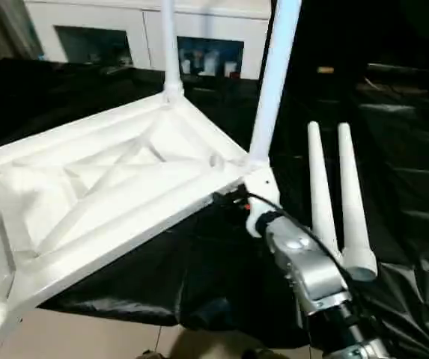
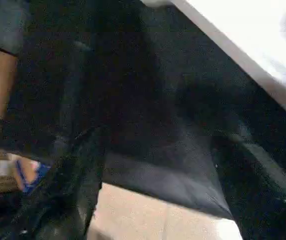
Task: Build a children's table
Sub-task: Rotate table base
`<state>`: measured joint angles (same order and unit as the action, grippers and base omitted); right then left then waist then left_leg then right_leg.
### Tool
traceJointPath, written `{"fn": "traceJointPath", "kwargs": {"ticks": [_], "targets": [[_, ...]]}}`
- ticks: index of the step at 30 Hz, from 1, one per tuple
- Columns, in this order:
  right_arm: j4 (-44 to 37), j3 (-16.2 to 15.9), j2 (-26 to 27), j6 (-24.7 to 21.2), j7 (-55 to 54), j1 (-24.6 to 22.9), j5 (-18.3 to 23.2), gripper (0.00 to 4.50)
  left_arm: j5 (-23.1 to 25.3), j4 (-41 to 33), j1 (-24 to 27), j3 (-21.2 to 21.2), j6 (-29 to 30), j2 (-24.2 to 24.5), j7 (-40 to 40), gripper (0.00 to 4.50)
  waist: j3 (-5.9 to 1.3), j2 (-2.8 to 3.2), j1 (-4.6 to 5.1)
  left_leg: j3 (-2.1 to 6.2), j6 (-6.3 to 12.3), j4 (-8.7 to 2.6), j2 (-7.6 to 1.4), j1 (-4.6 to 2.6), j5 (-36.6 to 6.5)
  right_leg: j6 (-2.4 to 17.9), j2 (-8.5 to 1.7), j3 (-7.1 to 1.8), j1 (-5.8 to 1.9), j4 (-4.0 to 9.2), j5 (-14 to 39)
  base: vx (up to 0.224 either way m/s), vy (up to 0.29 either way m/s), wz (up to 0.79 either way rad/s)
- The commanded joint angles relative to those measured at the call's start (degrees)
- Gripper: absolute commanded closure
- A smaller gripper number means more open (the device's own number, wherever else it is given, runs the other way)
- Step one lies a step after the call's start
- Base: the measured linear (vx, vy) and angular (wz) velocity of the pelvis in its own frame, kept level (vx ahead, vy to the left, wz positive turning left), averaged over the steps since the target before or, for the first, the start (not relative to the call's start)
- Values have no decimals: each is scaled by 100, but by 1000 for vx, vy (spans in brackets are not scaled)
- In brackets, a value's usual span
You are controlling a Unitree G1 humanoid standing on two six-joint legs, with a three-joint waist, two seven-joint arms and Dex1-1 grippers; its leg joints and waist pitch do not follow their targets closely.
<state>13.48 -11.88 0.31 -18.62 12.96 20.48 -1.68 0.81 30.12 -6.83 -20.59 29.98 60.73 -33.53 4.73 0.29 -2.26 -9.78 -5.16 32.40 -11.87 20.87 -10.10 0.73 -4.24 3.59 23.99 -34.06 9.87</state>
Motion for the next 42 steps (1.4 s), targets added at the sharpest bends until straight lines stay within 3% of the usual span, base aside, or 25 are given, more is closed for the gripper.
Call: {"fn": "traceJointPath", "kwargs": {"ticks": [1, 9, 12, 15, 17, 18, 19, 24, 27, 29, 30, 34, 37, 38, 41, 42], "targets": [[114, -59, -1, -77, 29, 117, -36, 63, -55, -90, 68, 245, 36, 5, -309, 77, -332, 231, -13, 19, -233, -424, -83, -137, -1685, 1231, -275, -284, -236, 290, 683, 0, 0, 0], [578, -108, 88, -2, 57, 334, -49, 63, -202, -596, 304, 509, 197, -207, -891, 14, -291, 202, -1, 42, -277, -447, -87, -141, -2080, 1138, -304, -295, -241, 343, 1327, 0, 0, 0], [851, -95, 173, 70, 67, 430, -56, 63, -342, -878, 445, 675, 141, -175, -1142, 2, -278, 189, -9, 38, -255, -443, -92, -166, -2159, 1110, -305, -306, -204, 376, 1590, 0, 0, 0], [947, -83, 207, 86, 69, 472, -32, 63, -405, -981, 488, 707, 113, -178, -1290, 2, -294, 197, -28, 43, -257, -448, -90, -152, -2047, 1106, -285, -300, -217, 346, 1374, 0, 0, 0], [1087, -79, 256, 107, 68, 535, -9, 63, -561, -1398, 665, 784, 156, -209, -1589, 2, -285, 197, -27, 50, -273, -457, -109, -144, -2072, 1142, -295, -299, -223, 340, 1347, 0, 0, 0], [1144, -80, 276, 123, 63, 561, -6, 63, -610, -1649, 778, 832, 176, -212, -1724, 2, -281, 201, -51, 29, -268, -448, -102, -180, -2121, 1134, -283, -305, -186, 357, 1411, 0, 0, 0], [1269, -64, 327, 164, 56, 623, 9, 63, -723, -2263, 1011, 941, 310, -236, -1915, 2, -270, 202, -46, 48, -284, -467, -119, -143, -2155, 1149, -298, -304, -214, 338, 1432, 0, 0, 0], [1434, -26, 377, 244, 67, 700, 28, 63, -1020, -3202, 1171, 1133, 621, -366, -2004, 2, -261, 194, -72, 26, -275, -460, -106, -159, -2151, 1107, -271, -306, -194, 347, 1497, 0, 0, 0], [1516, -14, 398, 284, 94, 744, 29, 63, -1251, -3857, 946, 1446, 899, -772, -1913, 2, -264, 161, -76, 14, -272, -446, -89, -155, -2083, 1059, -261, -303, -201, 347, 1551, 0, 0, 0], [1538, -13, 399, 295, 101, 757, 28, 63, -1233, -3901, 868, 1522, 899, -864, -1882, 2, -264, 165, -83, 7, -259, -435, -75, -162, -2086, 1017, -259, -305, -192, 367, 1643, 0, 0, 0], [1554, -15, 397, 306, 108, 767, 25, 63, -1202, -3893, 758, 1611, 867, -980, -1834, 2, -261, 148, -70, 20, -251, -445, -63, -115, -2052, 958, -260, -296, -229, 366, 1748, 0, 0, 0], [1593, -2, 371, 370, 104, 798, -12, 63, -1047, -3878, 281, 2015, 899, -1534, -1567, 2, -259, 145, -73, 28, -274, -427, -55, -144, -2171, 813, -262, -292, -201, 406, 2123, 0, 0, 0], [1373, 47, 278, 326, 61, 733, -53, 63, -939, -3820, -35, 2276, 891, -1946, -1315, 2, -283, 121, -95, 13, -266, -404, -51, -161, -2084, 778, -256, -298, -190, 417, 2090, 0, 0, 0], [1197, 100, 218, 251, 20, 691, -61, 63, -878, -3720, -176, 2354, 840, -2144, -1155, 2, -276, 160, -88, 20, -274, -411, -50, -140, -2059, 780, -251, -297, -203, 404, 2060, 0, 0, 0], [804, 257, 106, -64, -112, 629, -65, 63, -772, -3503, -394, 2480, 697, -2447, -898, 2, -290, 111, -83, 18, -227, -398, -31, -78, -1794, 719, -237, -286, -259, 389, 1923, 0, 0, 0], [745, 278, 88, -138, -151, 625, -82, 63, -761, -3471, -424, 2495, 682, -2488, -870, 2, -302, 139, -80, 19, -238, -390, -22, -67, -1698, 687, -234, -280, -268, 389, 1879, 0, 0, 0]]}}
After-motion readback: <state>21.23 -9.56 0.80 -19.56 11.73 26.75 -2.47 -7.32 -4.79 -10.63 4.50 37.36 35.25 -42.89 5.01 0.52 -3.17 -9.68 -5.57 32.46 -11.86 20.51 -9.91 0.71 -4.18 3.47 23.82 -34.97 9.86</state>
